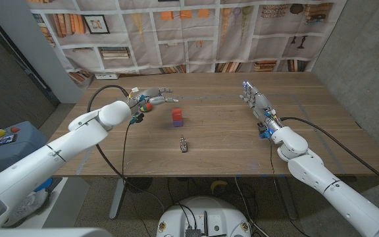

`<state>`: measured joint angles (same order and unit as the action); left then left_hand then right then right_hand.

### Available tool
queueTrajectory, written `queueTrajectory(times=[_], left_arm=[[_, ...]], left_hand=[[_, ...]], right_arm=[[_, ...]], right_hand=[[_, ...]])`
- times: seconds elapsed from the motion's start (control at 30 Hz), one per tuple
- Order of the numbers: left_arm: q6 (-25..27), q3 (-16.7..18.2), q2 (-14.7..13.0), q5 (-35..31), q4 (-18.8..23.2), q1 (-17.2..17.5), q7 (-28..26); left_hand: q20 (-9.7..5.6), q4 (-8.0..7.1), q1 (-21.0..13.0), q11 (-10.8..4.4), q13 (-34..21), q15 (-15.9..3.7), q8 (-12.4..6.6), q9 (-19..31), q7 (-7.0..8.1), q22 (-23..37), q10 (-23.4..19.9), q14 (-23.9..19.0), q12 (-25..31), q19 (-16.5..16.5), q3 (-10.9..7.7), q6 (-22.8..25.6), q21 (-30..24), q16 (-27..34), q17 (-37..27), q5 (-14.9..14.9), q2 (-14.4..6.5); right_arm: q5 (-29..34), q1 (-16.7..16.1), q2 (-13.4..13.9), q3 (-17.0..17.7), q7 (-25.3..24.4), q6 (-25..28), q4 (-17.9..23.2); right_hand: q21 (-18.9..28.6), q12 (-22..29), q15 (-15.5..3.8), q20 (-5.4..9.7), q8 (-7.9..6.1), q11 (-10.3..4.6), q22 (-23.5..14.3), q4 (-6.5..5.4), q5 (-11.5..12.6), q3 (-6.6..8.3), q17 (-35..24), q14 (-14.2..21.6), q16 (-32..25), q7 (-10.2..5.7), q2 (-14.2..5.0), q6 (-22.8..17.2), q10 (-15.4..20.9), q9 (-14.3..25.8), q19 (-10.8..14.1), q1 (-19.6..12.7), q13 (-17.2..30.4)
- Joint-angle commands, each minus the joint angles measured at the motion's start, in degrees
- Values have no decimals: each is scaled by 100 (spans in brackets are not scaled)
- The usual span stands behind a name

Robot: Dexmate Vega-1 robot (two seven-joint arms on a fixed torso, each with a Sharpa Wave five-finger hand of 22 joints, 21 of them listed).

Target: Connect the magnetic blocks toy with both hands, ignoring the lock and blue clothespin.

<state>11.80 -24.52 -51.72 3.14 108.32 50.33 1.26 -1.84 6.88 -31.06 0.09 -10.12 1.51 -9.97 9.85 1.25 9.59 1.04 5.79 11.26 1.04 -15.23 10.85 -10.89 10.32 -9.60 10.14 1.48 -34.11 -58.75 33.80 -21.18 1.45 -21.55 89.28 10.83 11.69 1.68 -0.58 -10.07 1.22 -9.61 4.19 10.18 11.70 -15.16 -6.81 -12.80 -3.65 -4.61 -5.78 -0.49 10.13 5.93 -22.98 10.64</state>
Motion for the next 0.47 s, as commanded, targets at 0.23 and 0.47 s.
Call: queueTrajectory(times=[0.23, 0.47], left_arm=[[-1410, 181, 641, 791, -916, 409, -889], [-1980, 158, 947, 952, -1396, 417, -1033]], left_hand=[[-129, -6, 57, -59, 11, -53, -30, 14, 20, -2, -75, -133, 38, -116, -88, -14, -36, 50, -4, 1, -162], [-127, 6, 65, -76, 15, -77, -54, 13, -21, -3, -182, -251, 53, -221, -132, 51, -49, 56, 0, 5, -277]], right_arm=[[-232, -75, -156, 118, -125, -47, -113], [-326, -129, -202, 145, -244, 67, -64]], right_hand=[[12, 15, -34, 95, 34, 4, 6, -58, 31, -63, 15, 36, -45, 131, -45, 225, 56, 0, 52, 223, 0], [7, 12, -54, 120, 14, 5, 6, -86, 38, -59, 15, 42, -48, 137, -99, 221, 75, -1, 51, 272, -2]])
